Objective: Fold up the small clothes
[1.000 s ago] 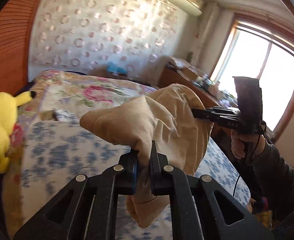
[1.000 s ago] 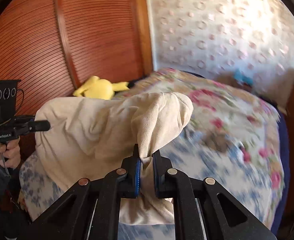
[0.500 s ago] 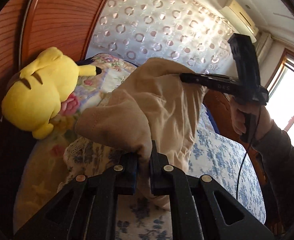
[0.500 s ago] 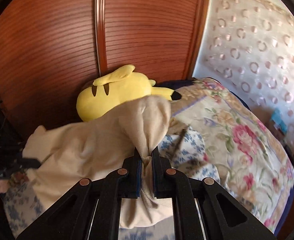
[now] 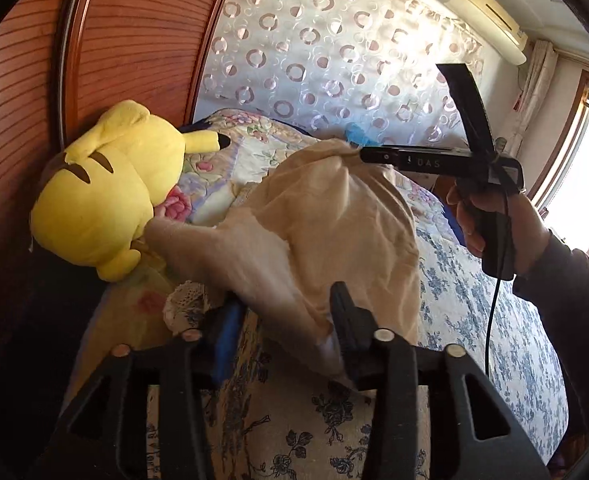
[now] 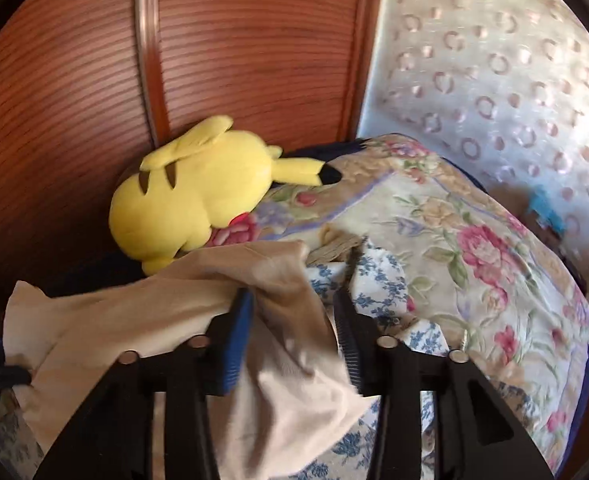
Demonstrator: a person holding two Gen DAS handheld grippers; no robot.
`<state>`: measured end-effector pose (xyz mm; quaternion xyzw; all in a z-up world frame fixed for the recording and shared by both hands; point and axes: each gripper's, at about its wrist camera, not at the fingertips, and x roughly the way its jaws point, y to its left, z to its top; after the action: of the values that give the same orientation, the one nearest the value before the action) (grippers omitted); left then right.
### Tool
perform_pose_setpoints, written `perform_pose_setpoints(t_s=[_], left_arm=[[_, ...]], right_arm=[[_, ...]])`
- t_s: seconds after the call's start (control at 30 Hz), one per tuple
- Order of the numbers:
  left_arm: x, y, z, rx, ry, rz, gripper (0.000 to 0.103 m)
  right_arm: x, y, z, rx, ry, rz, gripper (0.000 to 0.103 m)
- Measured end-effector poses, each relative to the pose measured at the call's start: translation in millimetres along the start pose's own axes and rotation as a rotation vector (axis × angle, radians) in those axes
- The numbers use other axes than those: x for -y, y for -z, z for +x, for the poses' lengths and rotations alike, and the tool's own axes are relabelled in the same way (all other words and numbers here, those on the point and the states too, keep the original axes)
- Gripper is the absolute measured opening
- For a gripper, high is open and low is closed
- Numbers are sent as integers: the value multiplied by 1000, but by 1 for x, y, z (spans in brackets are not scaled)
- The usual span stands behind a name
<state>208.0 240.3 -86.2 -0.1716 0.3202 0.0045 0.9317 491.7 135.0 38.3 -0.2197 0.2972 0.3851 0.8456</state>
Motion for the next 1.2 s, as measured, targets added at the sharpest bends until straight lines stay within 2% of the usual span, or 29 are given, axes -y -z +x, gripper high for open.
perform_pose_setpoints(t_s=[0.07, 0.1, 0.13, 0.4, 0.53, 0.63, 0.93, 1.07, 1.2], left_arm=[[6, 0, -8, 9, -21, 35, 65], [9, 1, -11, 18, -22, 53, 83], [15, 2, -17, 30, -19, 81, 84], [66, 6, -45, 78, -20, 191, 86], [97, 14, -51, 76, -34, 245, 86], [121, 22, -55, 68, -14, 274, 86], [198, 50, -76, 79, 47, 369, 86], [225, 57, -89, 104, 61, 395, 86], [246, 62, -106, 137, 68, 405, 86]], right_arm=[[-1, 6, -9, 21, 19, 26, 51], [-3, 11, -12, 33, 11, 42, 51], [-4, 16, -20, 45, 1, 59, 52], [-24, 86, -93, 98, -2, 140, 53], [-30, 120, -141, 136, 11, 191, 54], [-35, 147, -174, 158, 42, 222, 57], [-68, 224, -276, 255, 164, 337, 68], [-82, 256, -323, 307, 263, 388, 73], [-95, 280, -363, 345, 353, 443, 74]])
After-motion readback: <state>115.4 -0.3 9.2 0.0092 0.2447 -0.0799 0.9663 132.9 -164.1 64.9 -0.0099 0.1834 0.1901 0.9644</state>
